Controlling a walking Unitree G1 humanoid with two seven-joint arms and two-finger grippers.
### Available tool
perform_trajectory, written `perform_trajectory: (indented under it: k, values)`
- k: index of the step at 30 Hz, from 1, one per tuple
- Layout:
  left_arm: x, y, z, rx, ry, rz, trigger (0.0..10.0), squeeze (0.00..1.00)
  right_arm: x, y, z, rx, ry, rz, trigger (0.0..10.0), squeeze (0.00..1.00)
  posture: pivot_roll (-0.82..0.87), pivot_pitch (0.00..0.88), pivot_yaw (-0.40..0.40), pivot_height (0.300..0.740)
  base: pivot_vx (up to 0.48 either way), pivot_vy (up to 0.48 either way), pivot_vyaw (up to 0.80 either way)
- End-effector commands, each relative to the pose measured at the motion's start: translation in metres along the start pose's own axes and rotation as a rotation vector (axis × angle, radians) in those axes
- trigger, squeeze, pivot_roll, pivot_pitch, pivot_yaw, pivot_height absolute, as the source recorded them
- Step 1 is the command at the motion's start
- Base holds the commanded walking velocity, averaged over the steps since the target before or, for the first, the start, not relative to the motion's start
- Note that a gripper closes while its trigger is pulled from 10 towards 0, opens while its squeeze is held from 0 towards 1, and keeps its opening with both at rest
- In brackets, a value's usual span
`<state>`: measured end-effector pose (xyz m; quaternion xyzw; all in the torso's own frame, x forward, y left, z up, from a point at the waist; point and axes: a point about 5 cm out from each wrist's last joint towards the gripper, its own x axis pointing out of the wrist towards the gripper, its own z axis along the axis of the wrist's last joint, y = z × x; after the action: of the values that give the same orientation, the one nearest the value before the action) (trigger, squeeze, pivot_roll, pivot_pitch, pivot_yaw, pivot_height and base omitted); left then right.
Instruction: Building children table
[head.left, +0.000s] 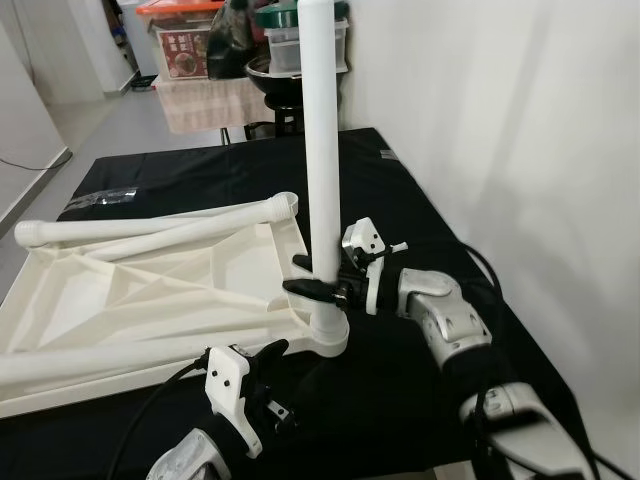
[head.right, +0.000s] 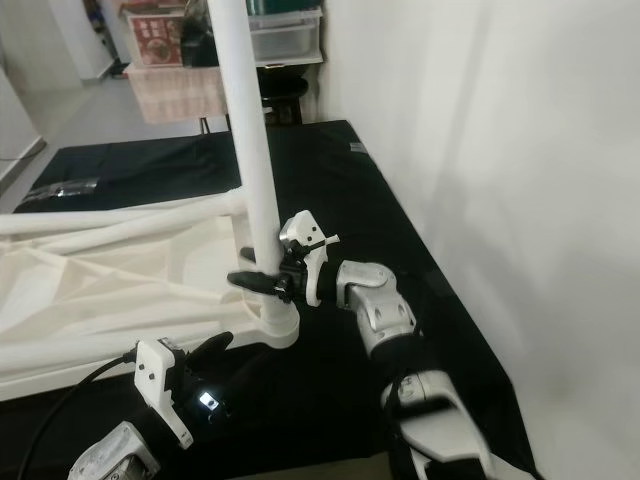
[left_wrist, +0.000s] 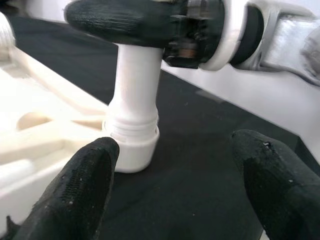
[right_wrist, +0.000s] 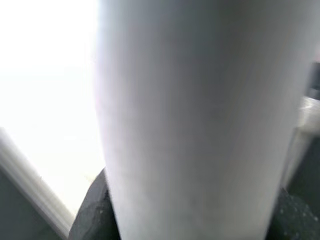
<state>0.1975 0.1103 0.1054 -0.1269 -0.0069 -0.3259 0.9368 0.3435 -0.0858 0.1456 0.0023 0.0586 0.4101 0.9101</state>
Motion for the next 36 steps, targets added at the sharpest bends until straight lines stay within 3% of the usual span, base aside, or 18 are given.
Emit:
perform_trajectory:
  k: [1,2,4,12,13,14,15,19,21,23,24,25,26,27,36]
  values:
    - [-0.001,0.001,0.001,0.002,0.002,0.001,10.0,0.0,-0.009,-0.009,-0.029,0.1,0.139,-0.159,0.0,0.0,-0.01,0.0,0.01,0.74,0.0,0.0,0.0]
    - [-0.002,0.002,0.002,0.001,0.002,0.002,10.0,0.0,-0.014,0.016,-0.044,0.091,0.181,-0.209,0.0,0.0,-0.03,0.0,0.024,0.74,0.0,0.0,0.0]
    - [-0.002,0.003,0.001,-0.002,0.003,0.001,10.0,0.0,-0.018,0.026,-0.045,0.108,0.175,-0.242,0.0,0.0,-0.04,0.0,0.027,0.74,0.0,0.0,0.0]
    - [0.0,0.003,0.0,-0.007,0.003,-0.003,10.0,0.0,-0.019,0.011,-0.048,0.08,0.208,-0.257,0.0,0.0,-0.02,0.0,0.01,0.74,0.0,0.0,0.0]
    - [0.001,0.003,0.0,-0.005,0.0,0.004,10.0,0.0,-0.017,0.007,-0.048,0.079,0.212,-0.252,10.0,0.0,-0.02,0.0,0.009,0.74,0.0,0.0,0.0]
    - [0.001,0.003,0.0,-0.005,0.0,0.004,10.0,0.0,-0.017,0.007,-0.048,0.079,0.212,-0.252,10.0,0.0,-0.02,0.0,0.009,0.74,0.0,0.0,0.0]
    - [0.001,0.003,0.0,-0.004,-0.003,0.008,10.0,0.0,-0.014,0.007,-0.045,0.082,0.201,-0.234,10.0,1.0,-0.02,0.0,0.009,0.74,0.0,0.0,0.0]
    - [0.001,0.003,0.0,-0.005,-0.003,0.008,10.0,0.0,-0.009,0.006,-0.037,0.09,0.17,-0.179,10.0,1.0,-0.02,0.0,0.013,0.74,0.0,0.0,0.0]
    - [0.001,0.003,-0.001,-0.008,0.0,0.003,10.0,0.0,-0.001,0.004,-0.014,0.052,0.083,-0.021,10.0,1.0,-0.01,0.0,0.019,0.74,0.0,0.0,0.0]
    - [0.001,0.003,-0.001,-0.008,0.0,0.003,10.0,0.0,-0.001,0.004,-0.014,0.052,0.083,-0.021,10.0,1.0,-0.01,0.0,0.019,0.74,0.0,0.0,0.0]
    - [0.002,0.003,-0.001,-0.009,0.001,0.001,10.0,0.0,0.0,0.002,-0.003,0.017,0.055,0.077,10.0,1.0,0.0,0.0,0.02,0.74,0.0,0.0,0.0]
    - [0.002,0.003,-0.001,-0.009,0.001,0.001,10.0,0.0,0.0,0.002,-0.003,0.017,0.055,0.077,10.0,1.0,0.0,0.0,0.02,0.74,0.0,0.0,0.0]
    - [0.002,0.004,-0.001,-0.008,0.002,0.001,10.0,0.0,0.0,0.0,0.006,-0.018,0.047,0.162,10.0,0.21,0.0,0.0,0.02,0.74,0.0,0.0,0.0]
    - [0.002,0.005,-0.001,-0.007,0.002,0.001,10.0,0.0,0.001,-0.002,0.013,-0.043,0.042,0.234,10.0,0.0,0.01,0.0,0.018,0.74,0.0,0.0,0.0]
    - [0.003,0.006,-0.002,-0.001,0.001,0.008,10.0,0.0,0.007,-0.006,0.024,-0.064,0.084,0.457,10.0,0.0,0.03,0.0,0.013,0.74,0.0,0.0,0.0]
